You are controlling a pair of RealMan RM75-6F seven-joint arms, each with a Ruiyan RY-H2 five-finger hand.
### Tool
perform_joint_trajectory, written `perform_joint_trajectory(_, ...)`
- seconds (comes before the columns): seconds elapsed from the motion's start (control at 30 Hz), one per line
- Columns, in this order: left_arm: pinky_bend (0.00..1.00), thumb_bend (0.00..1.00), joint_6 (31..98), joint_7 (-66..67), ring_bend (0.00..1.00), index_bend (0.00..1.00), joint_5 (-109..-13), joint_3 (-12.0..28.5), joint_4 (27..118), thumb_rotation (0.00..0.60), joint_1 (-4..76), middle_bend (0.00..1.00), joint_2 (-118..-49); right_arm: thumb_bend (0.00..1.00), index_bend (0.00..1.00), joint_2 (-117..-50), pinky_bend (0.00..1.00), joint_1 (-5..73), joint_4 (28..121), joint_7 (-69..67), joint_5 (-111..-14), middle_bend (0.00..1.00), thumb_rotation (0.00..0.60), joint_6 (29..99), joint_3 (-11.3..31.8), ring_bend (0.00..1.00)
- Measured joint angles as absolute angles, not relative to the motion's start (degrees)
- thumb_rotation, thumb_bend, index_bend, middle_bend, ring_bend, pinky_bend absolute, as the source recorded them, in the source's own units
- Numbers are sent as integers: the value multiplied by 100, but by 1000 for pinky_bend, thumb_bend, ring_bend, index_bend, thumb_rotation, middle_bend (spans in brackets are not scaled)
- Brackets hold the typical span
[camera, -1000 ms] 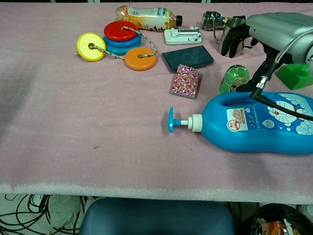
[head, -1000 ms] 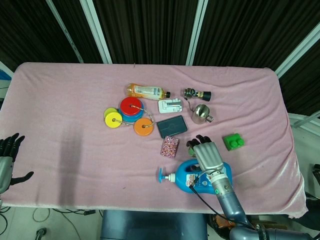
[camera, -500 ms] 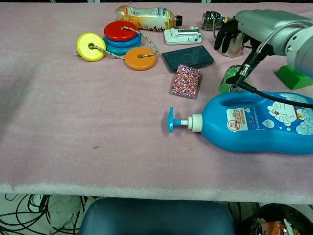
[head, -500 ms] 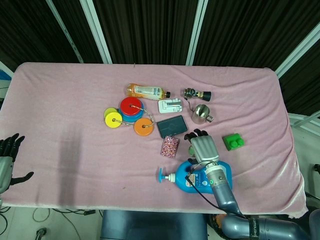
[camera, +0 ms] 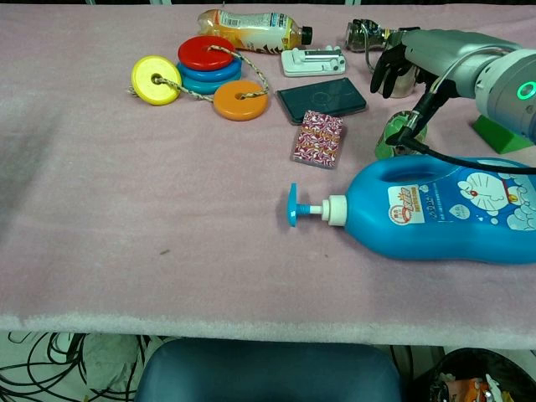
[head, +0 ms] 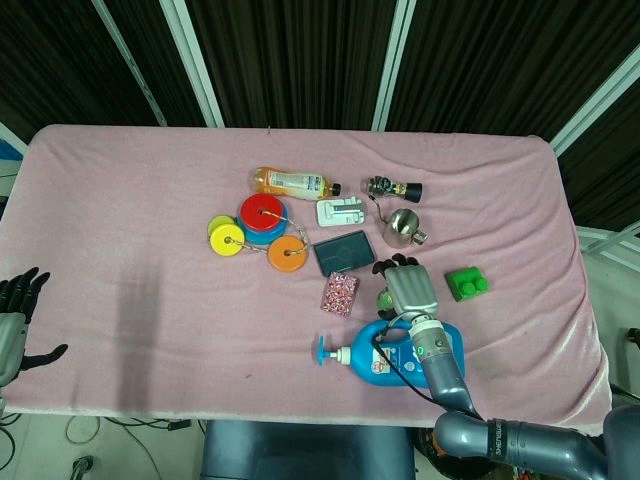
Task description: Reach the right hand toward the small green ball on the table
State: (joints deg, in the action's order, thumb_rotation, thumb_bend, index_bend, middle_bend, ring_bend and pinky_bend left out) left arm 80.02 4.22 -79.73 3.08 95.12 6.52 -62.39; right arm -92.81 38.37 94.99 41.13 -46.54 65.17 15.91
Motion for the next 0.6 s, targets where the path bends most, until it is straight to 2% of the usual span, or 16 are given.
perform_joint_trajectory(0.27,0,0,8009,445,0,0,-7972,301,9528,600,650,0,-6239,158,360,-9326,269,3923,9201,3998,-4511,354,600,6455,1537,212)
perform_joint_trajectory(0.43,0,0,8002,432,0,0,-7966,302,9539,600,653,0,-6231,201,407,-9327,308,3942,9047,3843,-4380,396,600,6378,1502,262)
perform_joint_trajectory(0.53,0,0,7990,429,0,0,-7957,300,9541,600,655,0,-6228,270,508,-9309,447,3935,9031,3772,-4391,485,600,6362,1462,392)
perform_joint_trajectory(0.6,0,0,7987,426,0,0,-7950,301,9548,600,657,0,-6224,349,591,-9306,552,3929,9026,3701,-4440,559,600,6357,1443,502)
